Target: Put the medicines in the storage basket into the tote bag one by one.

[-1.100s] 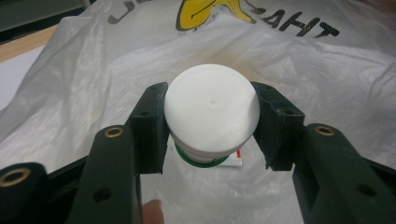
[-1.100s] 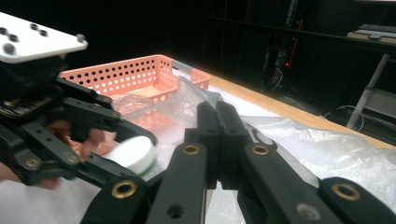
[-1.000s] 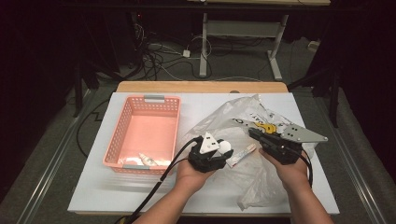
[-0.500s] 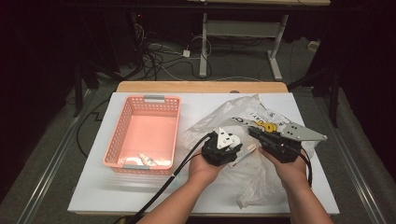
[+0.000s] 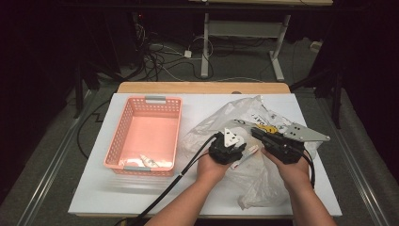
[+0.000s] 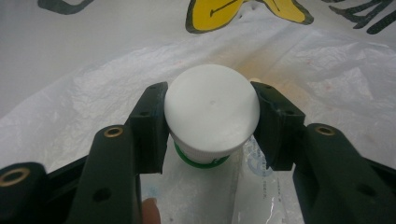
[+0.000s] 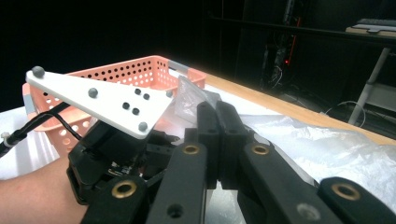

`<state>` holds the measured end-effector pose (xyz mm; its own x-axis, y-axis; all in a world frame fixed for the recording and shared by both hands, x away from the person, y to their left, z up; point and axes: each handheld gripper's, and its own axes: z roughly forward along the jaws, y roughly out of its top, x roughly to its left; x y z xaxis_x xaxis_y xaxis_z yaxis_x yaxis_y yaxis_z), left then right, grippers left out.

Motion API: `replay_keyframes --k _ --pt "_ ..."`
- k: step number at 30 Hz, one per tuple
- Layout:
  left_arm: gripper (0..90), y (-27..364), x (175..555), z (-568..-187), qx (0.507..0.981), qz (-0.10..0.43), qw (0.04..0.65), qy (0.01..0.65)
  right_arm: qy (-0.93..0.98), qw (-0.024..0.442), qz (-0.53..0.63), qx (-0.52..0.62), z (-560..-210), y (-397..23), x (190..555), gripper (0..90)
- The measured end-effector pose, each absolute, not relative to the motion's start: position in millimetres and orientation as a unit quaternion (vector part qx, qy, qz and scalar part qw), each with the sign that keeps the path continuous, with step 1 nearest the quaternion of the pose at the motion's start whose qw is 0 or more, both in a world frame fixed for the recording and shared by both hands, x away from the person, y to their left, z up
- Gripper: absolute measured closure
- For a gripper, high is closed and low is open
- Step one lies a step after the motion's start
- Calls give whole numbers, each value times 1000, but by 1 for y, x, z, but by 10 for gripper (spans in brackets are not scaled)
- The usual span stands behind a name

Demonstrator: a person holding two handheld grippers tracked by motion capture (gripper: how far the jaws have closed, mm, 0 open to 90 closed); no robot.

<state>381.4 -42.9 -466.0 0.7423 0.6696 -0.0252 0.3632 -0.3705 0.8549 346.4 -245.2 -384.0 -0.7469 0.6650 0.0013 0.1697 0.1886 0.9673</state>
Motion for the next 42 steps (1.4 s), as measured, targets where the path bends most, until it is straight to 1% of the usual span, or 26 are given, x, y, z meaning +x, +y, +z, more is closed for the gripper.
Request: replay_keyframes --k 10,18,20,23,24,26,28,34,39,42 --pt "486 -44 390 -476 812 154 453 333 740 216 570 284 -385 -245 347 900" --pt "481 -45 390 -476 814 156 454 328 740 217 569 285 -385 -246 347 900" --pt "445 -45 388 -474 812 154 457 327 740 216 569 285 -385 -246 347 900" --pt "413 -43 387 -470 814 152 459 321 741 216 570 284 -386 -245 347 900" --pt "385 -43 386 -469 814 153 459 321 741 216 569 284 -386 -245 347 900" --pt "376 -42 384 -467 816 154 457 318 741 217 569 282 -386 -245 347 900" --pt "347 -40 381 -464 818 148 458 316 741 217 569 282 -386 -245 347 900" --pt "321 -33 366 -457 816 127 477 300 741 217 569 282 -385 -246 346 900" --pt "249 -25 355 -453 819 95 487 288 742 216 568 284 -385 -246 345 900" --pt "230 -19 346 -450 820 80 494 279 742 217 568 282 -385 -245 345 900"
